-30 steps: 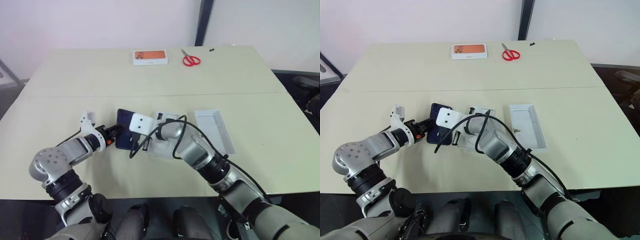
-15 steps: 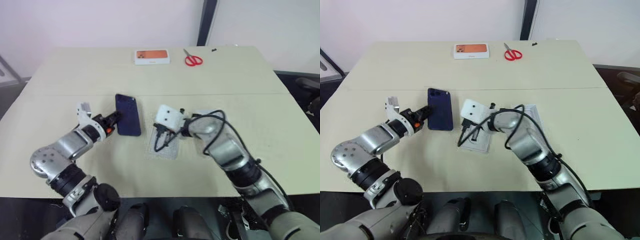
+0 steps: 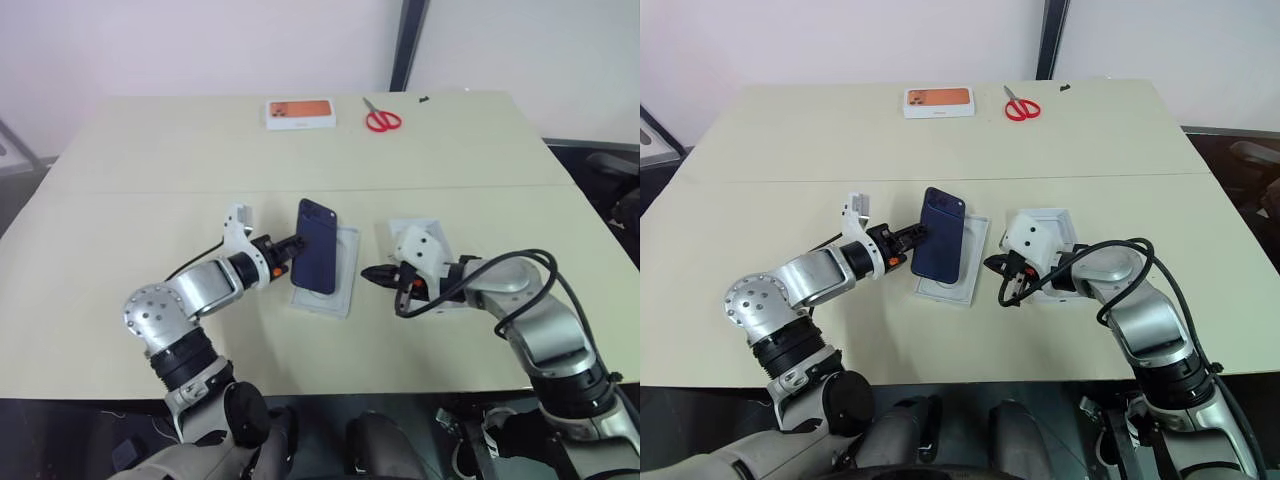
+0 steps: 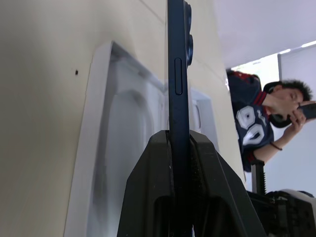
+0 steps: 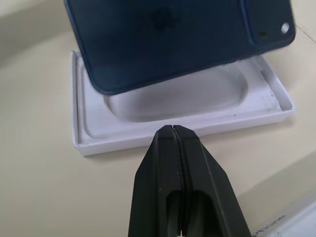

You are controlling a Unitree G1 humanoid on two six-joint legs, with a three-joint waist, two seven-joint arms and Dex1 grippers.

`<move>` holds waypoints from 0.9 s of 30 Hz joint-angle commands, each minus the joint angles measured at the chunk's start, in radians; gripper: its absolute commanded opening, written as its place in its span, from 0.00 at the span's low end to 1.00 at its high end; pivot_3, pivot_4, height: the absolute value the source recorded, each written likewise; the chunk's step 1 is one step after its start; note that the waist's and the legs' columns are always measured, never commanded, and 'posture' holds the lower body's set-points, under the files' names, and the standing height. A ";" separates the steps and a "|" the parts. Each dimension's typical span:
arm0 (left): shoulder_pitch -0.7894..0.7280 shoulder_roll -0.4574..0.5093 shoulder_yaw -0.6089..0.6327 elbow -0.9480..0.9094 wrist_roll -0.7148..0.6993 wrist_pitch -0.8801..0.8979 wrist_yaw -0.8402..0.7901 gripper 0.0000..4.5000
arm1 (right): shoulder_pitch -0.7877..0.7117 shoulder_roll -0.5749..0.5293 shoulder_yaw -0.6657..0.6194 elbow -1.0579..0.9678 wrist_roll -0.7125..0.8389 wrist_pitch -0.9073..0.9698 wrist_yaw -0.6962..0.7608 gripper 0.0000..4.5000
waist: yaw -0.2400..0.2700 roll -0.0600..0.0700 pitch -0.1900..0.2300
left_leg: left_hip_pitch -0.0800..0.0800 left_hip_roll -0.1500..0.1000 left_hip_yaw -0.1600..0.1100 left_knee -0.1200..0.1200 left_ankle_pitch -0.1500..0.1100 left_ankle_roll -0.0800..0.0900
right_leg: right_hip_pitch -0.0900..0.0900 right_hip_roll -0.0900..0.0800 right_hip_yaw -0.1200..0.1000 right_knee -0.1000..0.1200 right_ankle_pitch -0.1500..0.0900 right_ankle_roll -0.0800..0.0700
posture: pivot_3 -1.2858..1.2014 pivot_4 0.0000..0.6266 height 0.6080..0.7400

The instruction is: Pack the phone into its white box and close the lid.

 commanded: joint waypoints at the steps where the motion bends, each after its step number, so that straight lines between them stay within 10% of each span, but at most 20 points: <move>1: -0.009 -0.007 -0.060 0.020 0.016 -0.022 -0.020 0.01 | -0.009 -0.016 -0.030 -0.040 0.020 -0.020 -0.026 0.00 | 0.001 0.000 0.000 | 0.000 0.000 0.000 0.000 0.000 0.000 | 0.000 0.000 0.000 0.000 0.000 0.000 | 0.52 0.24 1.00; 4: -0.010 -0.007 -0.086 0.045 0.032 -0.033 -0.028 0.01 | -0.014 -0.023 -0.020 -0.032 0.020 -0.029 -0.040 0.00 | 0.001 0.000 0.000 | 0.000 0.000 0.000 0.001 0.000 0.000 | 0.000 0.000 0.000 0.000 0.000 0.000 | 0.52 0.24 1.00; 13: -0.008 0.036 -0.119 0.048 0.038 -0.038 -0.078 0.93 | -0.037 -0.026 0.008 -0.004 0.017 -0.049 -0.061 0.00 | 0.000 0.000 0.000 | 0.000 0.000 0.000 0.001 0.000 0.000 | 0.000 0.000 0.000 0.000 0.000 0.000 | 0.52 0.24 1.00; 24: -0.076 0.174 -0.041 -0.029 -0.081 -0.007 -0.135 0.93 | -0.063 -0.046 0.054 0.040 -0.017 -0.060 -0.071 0.00 | -0.001 0.000 0.000 | 0.000 0.000 0.000 0.002 0.000 0.000 | 0.001 0.000 0.000 0.000 0.000 0.000 | 0.52 0.24 1.00; 27: 0.007 0.351 -0.210 -0.088 0.024 -0.076 -0.205 0.82 | -0.095 -0.051 0.088 0.069 -0.056 -0.037 -0.095 0.00 | -0.010 0.000 0.000 | 0.000 0.000 0.000 0.002 0.000 0.000 | 0.000 0.000 0.000 0.000 0.000 0.000 | 0.52 0.24 1.00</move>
